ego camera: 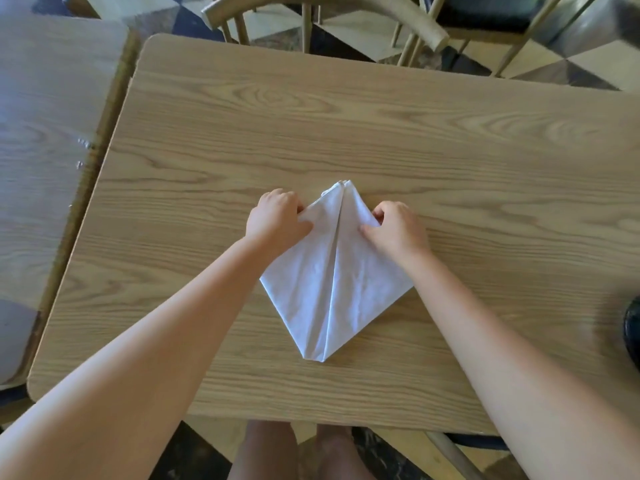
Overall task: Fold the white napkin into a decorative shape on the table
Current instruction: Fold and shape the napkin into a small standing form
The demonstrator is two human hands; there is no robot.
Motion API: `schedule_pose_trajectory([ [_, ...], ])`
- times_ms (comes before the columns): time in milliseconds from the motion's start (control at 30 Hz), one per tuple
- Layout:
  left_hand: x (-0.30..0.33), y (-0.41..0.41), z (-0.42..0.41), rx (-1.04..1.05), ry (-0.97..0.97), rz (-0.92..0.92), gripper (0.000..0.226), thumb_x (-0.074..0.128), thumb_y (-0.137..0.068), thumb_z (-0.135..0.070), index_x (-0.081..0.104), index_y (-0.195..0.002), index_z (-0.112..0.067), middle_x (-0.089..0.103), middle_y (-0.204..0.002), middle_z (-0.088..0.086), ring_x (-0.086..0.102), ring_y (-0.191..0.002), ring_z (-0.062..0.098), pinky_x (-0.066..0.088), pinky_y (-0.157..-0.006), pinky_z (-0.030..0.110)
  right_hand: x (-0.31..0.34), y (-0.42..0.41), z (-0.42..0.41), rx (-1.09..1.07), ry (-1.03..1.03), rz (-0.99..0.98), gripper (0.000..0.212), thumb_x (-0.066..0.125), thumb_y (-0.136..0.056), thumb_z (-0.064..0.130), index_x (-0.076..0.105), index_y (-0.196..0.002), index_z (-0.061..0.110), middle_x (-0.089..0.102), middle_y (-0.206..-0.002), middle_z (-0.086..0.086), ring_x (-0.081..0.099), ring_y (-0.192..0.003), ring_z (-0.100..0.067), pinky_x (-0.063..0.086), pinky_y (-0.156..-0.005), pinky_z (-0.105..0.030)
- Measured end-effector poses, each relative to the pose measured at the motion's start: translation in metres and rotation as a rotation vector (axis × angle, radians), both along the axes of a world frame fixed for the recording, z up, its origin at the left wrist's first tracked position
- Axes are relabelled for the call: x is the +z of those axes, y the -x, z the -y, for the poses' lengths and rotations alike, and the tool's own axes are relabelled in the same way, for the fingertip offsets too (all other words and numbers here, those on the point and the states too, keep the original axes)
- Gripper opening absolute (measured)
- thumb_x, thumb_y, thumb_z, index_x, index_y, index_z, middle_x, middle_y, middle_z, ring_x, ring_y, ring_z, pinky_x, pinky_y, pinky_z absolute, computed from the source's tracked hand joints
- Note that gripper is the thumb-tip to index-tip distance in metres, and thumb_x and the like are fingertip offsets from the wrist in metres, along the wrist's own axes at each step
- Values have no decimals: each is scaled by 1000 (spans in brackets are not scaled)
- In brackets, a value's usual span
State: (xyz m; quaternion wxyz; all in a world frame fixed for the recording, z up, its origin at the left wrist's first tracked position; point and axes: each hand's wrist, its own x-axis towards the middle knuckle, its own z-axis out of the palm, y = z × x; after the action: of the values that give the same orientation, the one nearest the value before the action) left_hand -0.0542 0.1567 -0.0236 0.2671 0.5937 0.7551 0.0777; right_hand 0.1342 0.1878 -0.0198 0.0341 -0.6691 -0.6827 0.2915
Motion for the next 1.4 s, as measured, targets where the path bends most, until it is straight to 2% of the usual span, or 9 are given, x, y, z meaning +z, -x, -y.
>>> schedule_pose_trajectory([
  [200, 21, 4, -12, 7, -47, 132, 8, 63, -79, -12, 57, -84, -10, 58, -87, 8, 55, -91, 29, 31, -65, 25, 14, -5, -18, -84, 67, -297, 14, 67, -76, 14, 54, -74, 17, 54, -68, 6, 52, -72, -18, 37, -65, -27],
  [467, 125, 2, -46, -77, -665, 160, 7, 61, -75, -5, 59, -81, -3, 60, -85, 8, 50, -80, 19, 29, -61, 16, 133, -19, -44, 51, -413, -484, 9, 68, -76, 15, 59, -78, 15, 55, -67, 14, 48, -57, 2, 38, -56, -17],
  [600, 139, -3, -23, -200, -839, 107, 12, 62, -71, -6, 56, -81, -6, 53, -86, -2, 44, -84, 10, 31, -72, 9, 160, -34, -21, 228, -635, -447, 8, 68, -77, 12, 60, -77, 11, 59, -72, 4, 52, -67, -7, 41, -60, -21],
  [700, 102, -6, 9, -316, -753, 42, 25, 63, -61, 2, 57, -82, -10, 59, -84, 5, 50, -85, 21, 37, -75, 28, 127, -52, 3, 489, -618, -196, 14, 58, -67, 22, 61, -78, 14, 61, -77, -2, 56, -78, -19, 39, -68, -36],
  [833, 29, 8, 67, -553, -466, -86, 53, 49, -65, -4, 59, -116, -11, 60, -121, 7, 50, -115, 21, 36, -98, 38, 60, -80, 49, 545, -88, 47, 54, 56, -67, 55, 62, -113, 28, 57, -123, 4, 46, -122, -18, 23, -96, -33],
  [967, 13, 4, 67, -381, -444, -61, 49, 45, -84, -21, 50, -130, -3, 47, -141, 13, 37, -134, 23, 31, -108, 46, 27, -69, 45, 356, -337, 9, 57, 39, -84, 51, 49, -131, 21, 38, -147, -9, 27, -139, -25, 22, -107, -54],
  [1100, -5, -30, 41, -442, -362, -143, 57, 36, -92, -42, 36, -143, -16, 28, -152, 11, 22, -142, 23, 19, -112, 49, -4, -43, 24, 389, -319, 113, 61, 28, -89, 52, 24, -145, 28, 13, -157, -8, 5, -144, -26, 7, -110, -58],
  [1233, -29, -50, 36, -488, -251, -242, 69, 33, -85, -60, 34, -144, -23, 31, -151, 12, 28, -140, 28, 27, -106, 59, -36, -38, 26, 447, -300, 217, 64, 29, -86, 55, 24, -145, 30, 20, -156, -5, 11, -144, -25, 10, -111, -59],
  [1400, -35, -54, 57, -457, -236, -282, 91, 40, -68, -82, 26, -145, -37, 18, -156, 13, 14, -144, 28, 11, -104, 67, -39, -42, 34, 494, -361, 254, 66, 34, -84, 53, 22, -145, 32, 21, -155, -3, 13, -144, -24, 11, -111, -58],
])
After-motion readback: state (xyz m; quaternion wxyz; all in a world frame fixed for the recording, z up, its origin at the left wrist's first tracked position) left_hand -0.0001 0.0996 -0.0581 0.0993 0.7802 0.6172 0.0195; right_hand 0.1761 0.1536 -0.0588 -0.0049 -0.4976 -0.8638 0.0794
